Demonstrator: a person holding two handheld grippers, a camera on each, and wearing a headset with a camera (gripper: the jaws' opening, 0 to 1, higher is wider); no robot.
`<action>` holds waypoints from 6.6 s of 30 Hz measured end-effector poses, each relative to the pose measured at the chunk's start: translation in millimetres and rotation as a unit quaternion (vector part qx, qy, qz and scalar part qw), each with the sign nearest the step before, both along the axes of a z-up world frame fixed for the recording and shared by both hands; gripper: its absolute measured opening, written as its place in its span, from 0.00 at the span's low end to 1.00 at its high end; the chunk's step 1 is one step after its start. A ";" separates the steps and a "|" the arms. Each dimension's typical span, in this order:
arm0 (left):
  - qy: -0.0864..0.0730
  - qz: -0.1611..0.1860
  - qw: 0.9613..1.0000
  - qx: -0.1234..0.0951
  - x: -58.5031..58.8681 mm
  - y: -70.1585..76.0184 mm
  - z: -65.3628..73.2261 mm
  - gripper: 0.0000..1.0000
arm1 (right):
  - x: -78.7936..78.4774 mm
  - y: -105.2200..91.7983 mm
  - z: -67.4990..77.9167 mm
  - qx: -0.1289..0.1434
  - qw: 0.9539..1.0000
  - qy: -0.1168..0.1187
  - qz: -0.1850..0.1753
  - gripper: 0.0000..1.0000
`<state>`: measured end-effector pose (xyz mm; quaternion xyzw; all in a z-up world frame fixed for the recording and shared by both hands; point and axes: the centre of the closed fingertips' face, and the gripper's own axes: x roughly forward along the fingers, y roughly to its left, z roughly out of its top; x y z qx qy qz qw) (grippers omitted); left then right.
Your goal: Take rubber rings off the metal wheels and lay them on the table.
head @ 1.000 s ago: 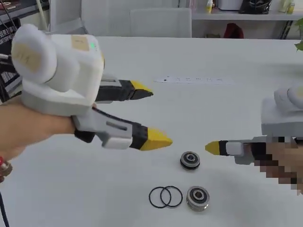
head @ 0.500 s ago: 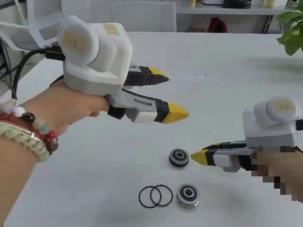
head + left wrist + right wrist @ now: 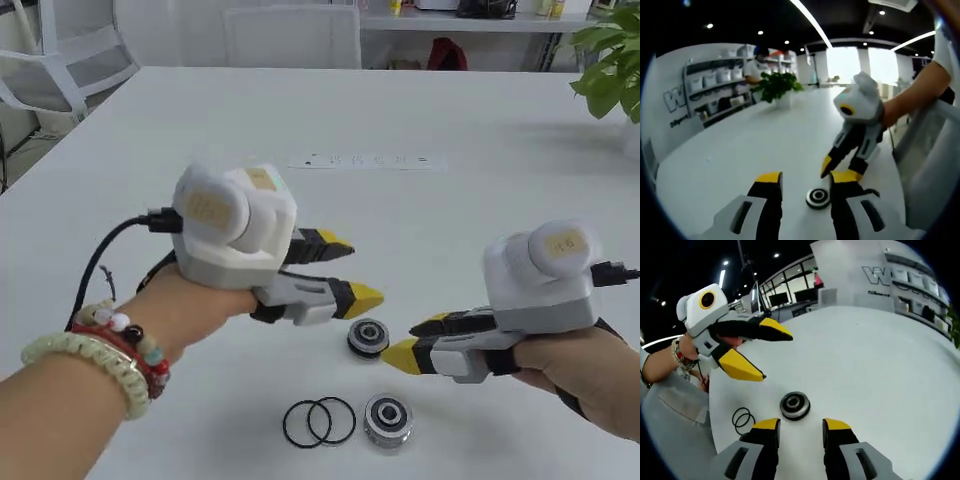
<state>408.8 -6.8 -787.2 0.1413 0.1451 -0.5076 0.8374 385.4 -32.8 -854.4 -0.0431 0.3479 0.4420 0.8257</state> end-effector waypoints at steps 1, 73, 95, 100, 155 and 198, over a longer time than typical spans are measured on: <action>0.002 0.000 1.000 -0.001 -0.5 -0.5 -3.0 0.35 | 0.2 0.2 0.5 0.000 1.000 0.000 0.001 0.32; 0.082 -0.006 0.996 0.033 -26.7 -6.6 -60.1 0.14 | -14.8 16.9 -8.1 -0.064 0.992 -0.058 0.097 0.16; 0.081 -0.006 0.996 0.032 -26.4 -6.8 -60.1 0.14 | -4.8 3.9 -10.1 -0.030 0.999 0.019 0.005 0.00; 0.082 -0.006 0.996 0.031 -26.4 -7.0 -60.1 0.14 | -4.8 2.6 -6.4 0.051 0.989 0.114 -0.083 0.00; 0.058 0.002 0.997 0.042 -25.8 -6.9 -60.4 0.14 | -5.2 11.8 10.3 0.256 0.903 0.277 -0.205 0.00; 0.054 0.001 0.998 0.037 -26.9 -7.0 -60.6 0.14 | -11.7 23.9 17.7 0.269 0.908 0.272 -0.168 0.00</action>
